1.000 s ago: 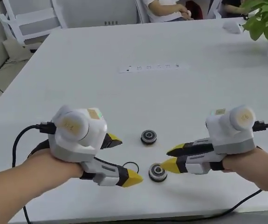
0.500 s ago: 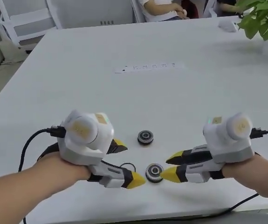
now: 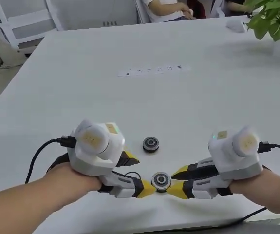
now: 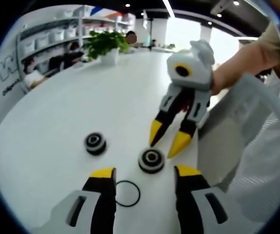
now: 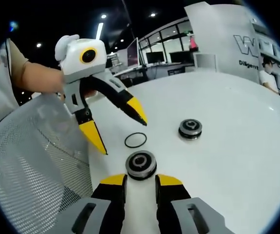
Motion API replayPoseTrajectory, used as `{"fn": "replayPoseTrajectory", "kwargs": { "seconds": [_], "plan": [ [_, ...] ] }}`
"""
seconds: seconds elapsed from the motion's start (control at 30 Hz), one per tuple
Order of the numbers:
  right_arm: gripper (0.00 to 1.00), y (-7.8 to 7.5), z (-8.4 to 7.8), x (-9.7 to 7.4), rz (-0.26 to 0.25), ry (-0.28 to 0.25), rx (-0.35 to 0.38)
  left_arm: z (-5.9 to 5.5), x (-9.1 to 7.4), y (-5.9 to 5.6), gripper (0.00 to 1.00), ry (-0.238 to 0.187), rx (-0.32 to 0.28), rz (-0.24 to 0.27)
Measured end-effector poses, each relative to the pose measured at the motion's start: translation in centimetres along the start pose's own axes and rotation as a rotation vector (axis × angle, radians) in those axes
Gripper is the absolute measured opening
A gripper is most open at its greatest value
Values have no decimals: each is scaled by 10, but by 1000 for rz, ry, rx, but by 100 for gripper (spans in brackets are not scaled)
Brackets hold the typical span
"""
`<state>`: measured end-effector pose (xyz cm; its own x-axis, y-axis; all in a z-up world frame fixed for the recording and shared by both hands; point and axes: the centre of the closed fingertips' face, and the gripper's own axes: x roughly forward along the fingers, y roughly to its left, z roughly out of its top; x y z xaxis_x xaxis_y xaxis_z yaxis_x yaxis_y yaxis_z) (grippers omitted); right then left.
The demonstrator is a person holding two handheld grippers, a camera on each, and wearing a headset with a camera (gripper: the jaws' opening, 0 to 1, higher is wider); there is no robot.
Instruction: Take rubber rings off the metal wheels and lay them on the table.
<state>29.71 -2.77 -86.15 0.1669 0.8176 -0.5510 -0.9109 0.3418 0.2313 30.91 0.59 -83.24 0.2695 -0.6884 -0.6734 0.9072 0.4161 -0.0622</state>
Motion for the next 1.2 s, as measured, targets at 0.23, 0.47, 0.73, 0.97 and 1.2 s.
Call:
{"fn": "replayPoseTrajectory", "kwargs": {
  "seconds": [0.23,0.47,0.73,0.97,1.2],
  "plan": [
    [18,-1,-2,0,-8,-9,0,3,8,-4,43,-11,0,-8],
    [16,-1,-3,2,-11,-16,-1,2,15,-8,36,-10,-5,-14],
    [14,-2,-3,3,-13,-16,-10,5,20,-11,28,-14,4,-22],
    [14,-2,-3,3,-14,-19,-11,5,26,-14,23,-10,21,-26],
    [13,-2,-3,3,-17,-21,-13,5,28,-14,18,-6,50,-20]
  ]
}}
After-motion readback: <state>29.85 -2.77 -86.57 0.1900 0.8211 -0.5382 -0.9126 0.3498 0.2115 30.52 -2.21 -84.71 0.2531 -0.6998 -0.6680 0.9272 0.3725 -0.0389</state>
